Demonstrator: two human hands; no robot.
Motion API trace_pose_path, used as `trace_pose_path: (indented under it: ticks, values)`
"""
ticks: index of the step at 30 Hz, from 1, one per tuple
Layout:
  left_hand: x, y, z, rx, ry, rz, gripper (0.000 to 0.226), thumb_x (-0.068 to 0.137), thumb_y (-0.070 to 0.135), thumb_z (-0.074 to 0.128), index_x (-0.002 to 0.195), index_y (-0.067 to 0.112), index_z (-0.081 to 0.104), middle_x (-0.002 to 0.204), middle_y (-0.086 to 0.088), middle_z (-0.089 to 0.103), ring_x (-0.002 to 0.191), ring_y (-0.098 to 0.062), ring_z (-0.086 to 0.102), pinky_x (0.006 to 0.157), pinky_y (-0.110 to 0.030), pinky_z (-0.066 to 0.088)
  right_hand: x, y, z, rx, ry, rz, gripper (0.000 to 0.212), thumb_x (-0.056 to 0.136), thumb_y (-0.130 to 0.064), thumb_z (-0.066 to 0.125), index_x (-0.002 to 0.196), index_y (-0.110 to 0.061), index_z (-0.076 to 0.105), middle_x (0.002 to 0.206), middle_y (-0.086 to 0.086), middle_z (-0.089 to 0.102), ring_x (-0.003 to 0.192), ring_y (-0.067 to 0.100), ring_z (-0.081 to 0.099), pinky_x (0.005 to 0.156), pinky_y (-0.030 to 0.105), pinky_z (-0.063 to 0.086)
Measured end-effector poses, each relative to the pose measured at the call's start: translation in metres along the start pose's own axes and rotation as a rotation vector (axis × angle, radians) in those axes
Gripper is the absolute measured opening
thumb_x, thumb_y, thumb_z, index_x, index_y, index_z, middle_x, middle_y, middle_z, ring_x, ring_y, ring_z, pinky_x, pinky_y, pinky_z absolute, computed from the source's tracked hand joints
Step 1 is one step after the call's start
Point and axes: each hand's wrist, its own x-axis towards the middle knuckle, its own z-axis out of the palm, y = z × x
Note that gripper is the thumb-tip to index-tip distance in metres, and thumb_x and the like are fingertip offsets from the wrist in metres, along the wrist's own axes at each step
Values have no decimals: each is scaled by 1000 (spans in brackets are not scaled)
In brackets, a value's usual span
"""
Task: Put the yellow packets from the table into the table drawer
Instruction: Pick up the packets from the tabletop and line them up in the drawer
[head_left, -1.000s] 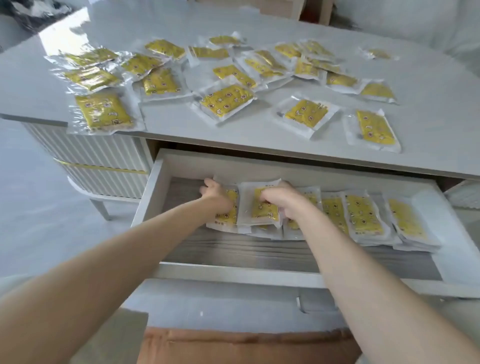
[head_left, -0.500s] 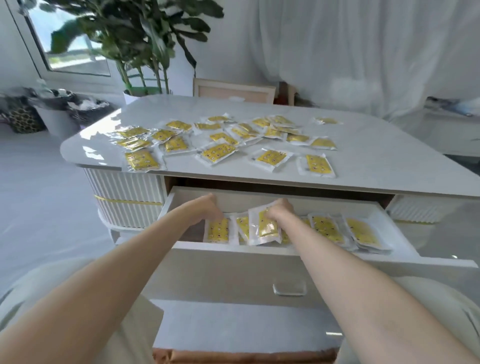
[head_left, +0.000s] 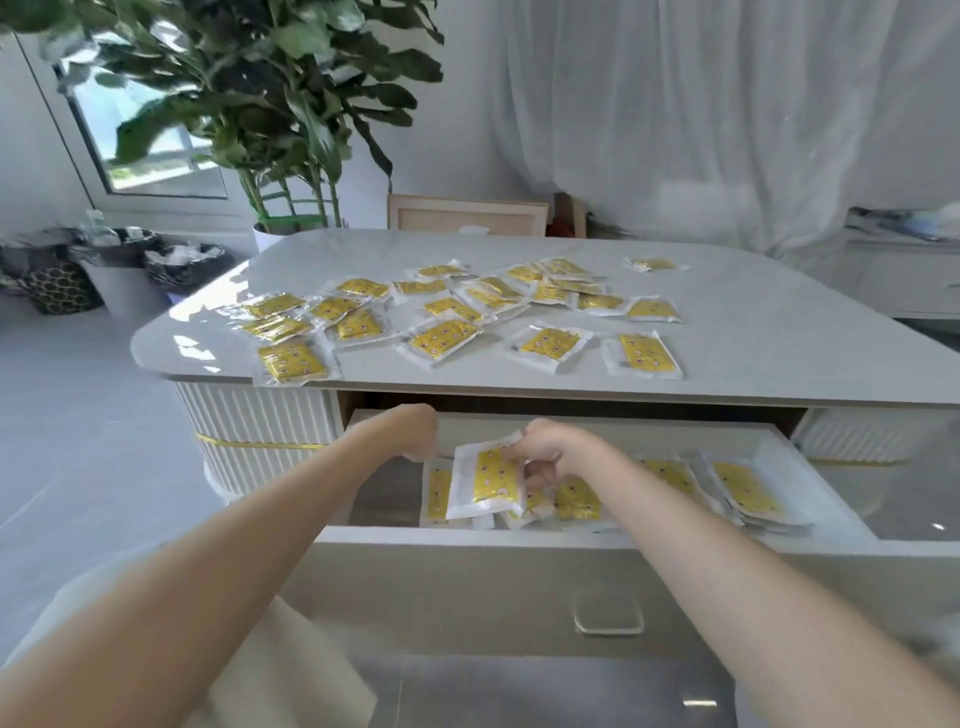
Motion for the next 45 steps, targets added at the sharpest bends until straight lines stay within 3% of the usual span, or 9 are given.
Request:
trace_pose_path:
  ticks: [3,7,12,15,19,27,33,40,45]
  values:
    - [21,-15,4,72,-50,-5,46,94,8,42,140,1,40,142,-11,44,127,-28,47,89,-29,42,28,-14,25,-13,-70,7,13,96,3,50,91,-5,42,85,12,59,72,20,61,78,43,54]
    - [45,-27,9,183,-171,10,51,89,16,57,136,4,45,125,-6,53,119,-27,54,93,-31,47,70,-19,51,33,-155,31,9,96,6,47,104,3,46,129,26,56,109,32,63,94,44,51]
    - [64,-32,17,285,-240,-22,68,87,27,66,145,9,35,142,-4,45,128,-25,47,99,-32,42,92,-24,48,-126,-226,-9,7,93,4,53,98,5,58,121,21,60,121,30,58,102,38,48]
    - [69,-31,21,350,-301,-6,76,82,39,69,144,9,36,140,-5,45,126,-26,48,102,-33,44,83,-26,28,-424,-136,-170,45,89,3,58,133,-1,50,134,14,55,119,26,58,100,36,49]
    - [73,-20,24,279,-287,22,83,79,41,72,145,9,33,144,-5,41,129,-27,45,105,-36,42,71,-17,2,-717,-115,-338,52,81,1,69,130,-12,55,133,9,56,119,22,56,96,34,51]
    - [66,-7,41,263,-306,123,109,71,33,81,153,23,10,152,-4,30,135,-29,38,106,-41,42,65,23,0,-1311,-207,-280,112,66,-18,87,153,-28,17,158,1,18,144,28,23,113,45,32]
    - [63,-5,54,247,-265,165,108,74,25,79,153,25,5,152,-7,27,136,-30,36,107,-42,41,58,23,4,-1270,-129,-270,99,74,-38,79,152,-22,20,149,11,27,133,34,39,106,43,42]
    - [64,-4,57,181,-252,153,105,75,43,75,153,22,8,153,-6,24,140,-25,28,111,-41,35,49,19,0,-1218,27,-444,37,86,-15,48,119,-14,63,105,10,66,83,24,63,73,37,56]
    - [65,3,62,207,-217,144,98,79,40,72,152,17,11,151,-9,28,137,-26,34,107,-38,40,44,21,-13,-1504,210,-724,43,86,10,44,116,-11,66,106,12,68,96,29,65,79,38,56]
